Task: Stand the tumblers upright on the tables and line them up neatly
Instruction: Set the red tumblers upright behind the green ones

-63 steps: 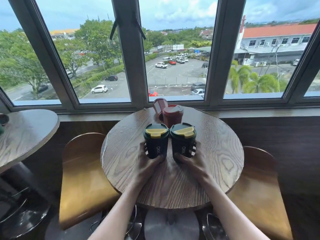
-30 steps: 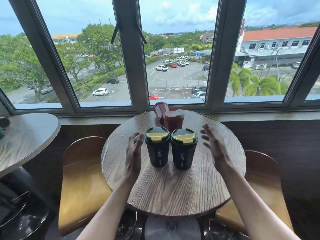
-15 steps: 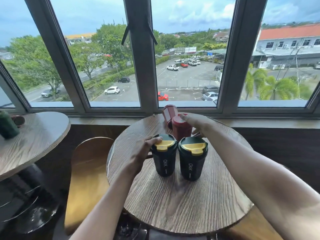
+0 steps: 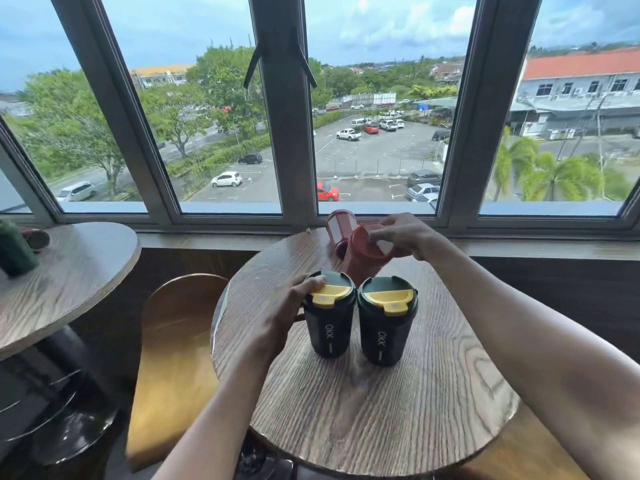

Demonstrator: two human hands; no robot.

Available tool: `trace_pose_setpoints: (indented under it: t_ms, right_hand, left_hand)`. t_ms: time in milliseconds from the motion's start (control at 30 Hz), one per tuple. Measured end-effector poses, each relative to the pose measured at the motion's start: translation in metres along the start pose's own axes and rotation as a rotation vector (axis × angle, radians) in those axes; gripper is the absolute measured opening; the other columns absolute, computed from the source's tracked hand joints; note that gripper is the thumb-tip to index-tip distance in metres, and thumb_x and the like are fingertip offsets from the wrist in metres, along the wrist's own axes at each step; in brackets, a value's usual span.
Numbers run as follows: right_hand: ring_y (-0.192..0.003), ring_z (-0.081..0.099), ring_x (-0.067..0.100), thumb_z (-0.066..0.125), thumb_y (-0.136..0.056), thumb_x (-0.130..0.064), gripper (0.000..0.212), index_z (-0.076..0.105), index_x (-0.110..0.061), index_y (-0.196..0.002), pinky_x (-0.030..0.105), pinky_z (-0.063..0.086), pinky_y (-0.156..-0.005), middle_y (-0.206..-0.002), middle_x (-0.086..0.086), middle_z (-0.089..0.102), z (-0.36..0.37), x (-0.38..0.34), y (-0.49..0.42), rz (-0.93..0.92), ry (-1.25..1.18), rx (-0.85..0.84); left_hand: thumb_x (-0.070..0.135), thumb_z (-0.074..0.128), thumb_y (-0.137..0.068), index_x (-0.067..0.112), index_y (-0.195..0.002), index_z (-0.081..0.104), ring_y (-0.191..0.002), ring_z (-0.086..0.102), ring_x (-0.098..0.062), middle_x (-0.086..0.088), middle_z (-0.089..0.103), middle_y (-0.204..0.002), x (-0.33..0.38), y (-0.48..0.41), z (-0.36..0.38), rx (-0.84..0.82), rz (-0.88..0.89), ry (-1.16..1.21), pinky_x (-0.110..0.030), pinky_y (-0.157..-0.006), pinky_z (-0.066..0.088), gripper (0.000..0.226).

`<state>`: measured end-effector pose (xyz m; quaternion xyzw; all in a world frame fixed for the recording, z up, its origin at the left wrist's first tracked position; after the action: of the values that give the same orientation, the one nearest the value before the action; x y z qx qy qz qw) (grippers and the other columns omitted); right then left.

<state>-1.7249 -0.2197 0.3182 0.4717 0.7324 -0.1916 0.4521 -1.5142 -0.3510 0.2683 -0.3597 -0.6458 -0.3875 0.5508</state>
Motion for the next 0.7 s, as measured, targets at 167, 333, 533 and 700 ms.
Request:
trace_pose_setpoints:
  t_ms: [167,333,533,700]
  right_hand:
    - [-0.087,0.059,0.019,0.079,-0.076,-0.024,0.049,0.059,-0.005,-0.116,0.032,0.053,-0.076,-0.099,0.008,0.061,0.001,-0.004,0.000,-0.090,0.104,-0.119]
    - [-0.097,0.055,0.022,0.077,-0.078,-0.022,0.048,0.064,-0.006,-0.121,0.024,0.046,-0.069,-0.115,0.013,0.061,0.001,-0.007,0.000,-0.175,0.227,-0.171]
    - [-0.085,0.056,0.010,0.075,-0.080,-0.017,0.045,0.061,-0.011,-0.122,0.021,0.043,-0.066,-0.113,0.010,0.059,0.006,-0.009,0.007,-0.244,0.292,-0.256]
    - [-0.097,0.058,0.021,0.074,-0.080,-0.012,0.038,0.060,-0.016,-0.115,0.023,0.047,-0.070,-0.118,0.013,0.059,0.008,-0.007,0.013,-0.272,0.239,-0.296]
  left_hand:
    - [0.042,0.060,-0.078,0.024,-0.104,0.073,-0.094,0.065,-0.016,-0.001,0.074,-0.100,-0.002,0.000,0.000,0.008,-0.002,0.028,-0.031,-0.074,0.046,0.035]
    - [0.032,0.056,-0.090,0.022,-0.103,0.072,-0.086,0.063,-0.012,0.002,0.072,-0.093,-0.007,-0.001,0.000,0.035,-0.012,0.051,-0.029,-0.072,0.043,0.023]
    - [0.030,0.056,-0.091,0.017,-0.107,0.071,-0.086,0.064,-0.014,-0.003,0.072,-0.095,-0.007,-0.001,0.000,0.061,-0.011,0.077,-0.031,-0.074,0.045,0.026]
    - [0.032,0.056,-0.090,0.017,-0.108,0.071,-0.091,0.064,-0.015,-0.007,0.073,-0.104,-0.010,-0.002,0.000,0.069,-0.012,0.083,-0.032,-0.077,0.046,0.028]
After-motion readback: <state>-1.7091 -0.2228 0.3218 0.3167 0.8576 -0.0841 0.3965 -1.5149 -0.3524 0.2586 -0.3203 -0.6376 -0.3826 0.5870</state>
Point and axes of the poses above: each hand's wrist, its own y-axis away from the middle knuckle, its own z-axis out of the palm, x = y × z, the point moved 6 cm from there along -y, towards the middle knuckle
